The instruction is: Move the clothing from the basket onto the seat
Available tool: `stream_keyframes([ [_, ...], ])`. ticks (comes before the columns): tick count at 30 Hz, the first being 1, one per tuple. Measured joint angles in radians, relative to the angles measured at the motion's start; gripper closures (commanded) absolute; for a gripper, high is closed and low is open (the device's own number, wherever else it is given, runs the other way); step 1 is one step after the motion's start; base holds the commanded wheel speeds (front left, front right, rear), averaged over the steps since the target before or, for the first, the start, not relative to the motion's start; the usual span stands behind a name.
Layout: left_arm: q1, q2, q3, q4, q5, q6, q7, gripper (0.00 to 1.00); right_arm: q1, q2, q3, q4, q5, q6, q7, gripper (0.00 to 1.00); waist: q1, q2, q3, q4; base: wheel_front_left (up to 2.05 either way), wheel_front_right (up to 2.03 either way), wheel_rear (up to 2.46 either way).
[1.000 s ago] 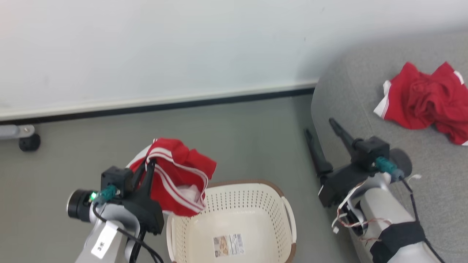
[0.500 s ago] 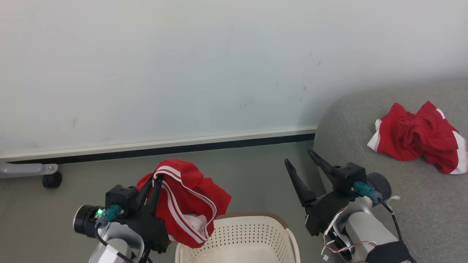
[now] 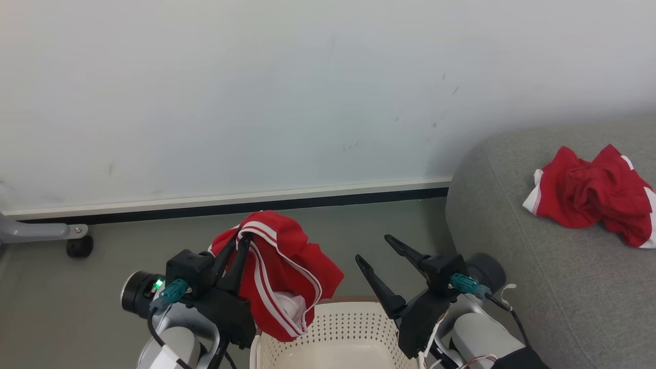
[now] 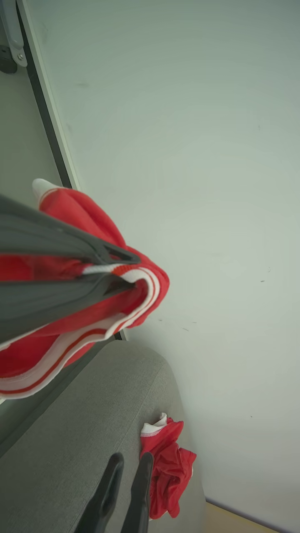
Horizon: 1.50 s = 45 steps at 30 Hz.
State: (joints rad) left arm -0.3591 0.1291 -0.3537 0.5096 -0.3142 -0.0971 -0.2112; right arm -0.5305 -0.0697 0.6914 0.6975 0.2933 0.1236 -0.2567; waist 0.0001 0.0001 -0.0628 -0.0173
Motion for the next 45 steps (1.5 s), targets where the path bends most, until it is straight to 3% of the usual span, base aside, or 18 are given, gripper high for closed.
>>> stream_keyframes([
  [13, -0.003, -0.018, -0.041, -0.097, 0.003, 0.0, 0.062, 1.0, -0.088, 0.005, 0.218, 0.054, 0.075, 0.001, 0.0, 0.0, 0.0, 0.0, 0.029, 0.035, 0.0, 0.0, 0.0],
  [31, -0.005, -0.036, -0.09, -0.207, 0.002, -0.008, 0.13, 1.0, -0.183, 0.007, 0.389, 0.127, 0.177, 0.001, 0.014, 0.0, 0.0, 0.0, 0.047, 0.09, 0.0, 0.0, 0.0],
  [32, -0.005, -0.036, -0.09, -0.213, 0.001, -0.008, 0.133, 1.0, -0.184, 0.007, 0.398, 0.127, 0.185, 0.001, 0.019, 0.15, 0.0, 0.0, 0.048, 0.092, 0.0, 0.0, 0.0],
  [34, -0.005, -0.036, -0.091, -0.225, 0.0, -0.008, 0.137, 1.0, -0.192, 0.008, 0.416, 0.127, 0.205, 0.001, 0.02, 0.58, 0.0, 0.0, 0.05, 0.094, 0.0, 0.0, 0.0],
  [35, -0.005, -0.036, -0.092, -0.23, 0.0, -0.008, 0.139, 1.0, -0.199, 0.008, 0.421, 0.127, 0.211, 0.001, 0.023, 0.69, 0.0, 0.0, 0.051, 0.095, 0.0, 0.0, 0.0],
  [36, -0.005, -0.036, -0.092, -0.233, 0.0, -0.008, 0.141, 1.0, -0.204, 0.008, 0.424, 0.127, 0.218, 0.001, 0.026, 0.9, 0.0, 0.0, 0.052, 0.096, 0.0, 0.0, 0.0],
  [37, -0.005, -0.036, -0.093, -0.237, 0.0, -0.008, 0.144, 1.0, -0.209, 0.008, 0.427, 0.127, 0.226, 0.001, 0.026, 1.0, 0.0, 0.0, 0.053, 0.097, 0.0, 0.0, 0.0],
  [45, 0.0, -0.033, -0.084, -0.264, -0.005, 0.001, 0.156, 1.0, -0.243, 0.008, 0.445, 0.138, 0.286, 0.001, 0.026, 1.0, 0.0, 0.0, 0.059, 0.09, 0.0, 0.0, 0.0],
])
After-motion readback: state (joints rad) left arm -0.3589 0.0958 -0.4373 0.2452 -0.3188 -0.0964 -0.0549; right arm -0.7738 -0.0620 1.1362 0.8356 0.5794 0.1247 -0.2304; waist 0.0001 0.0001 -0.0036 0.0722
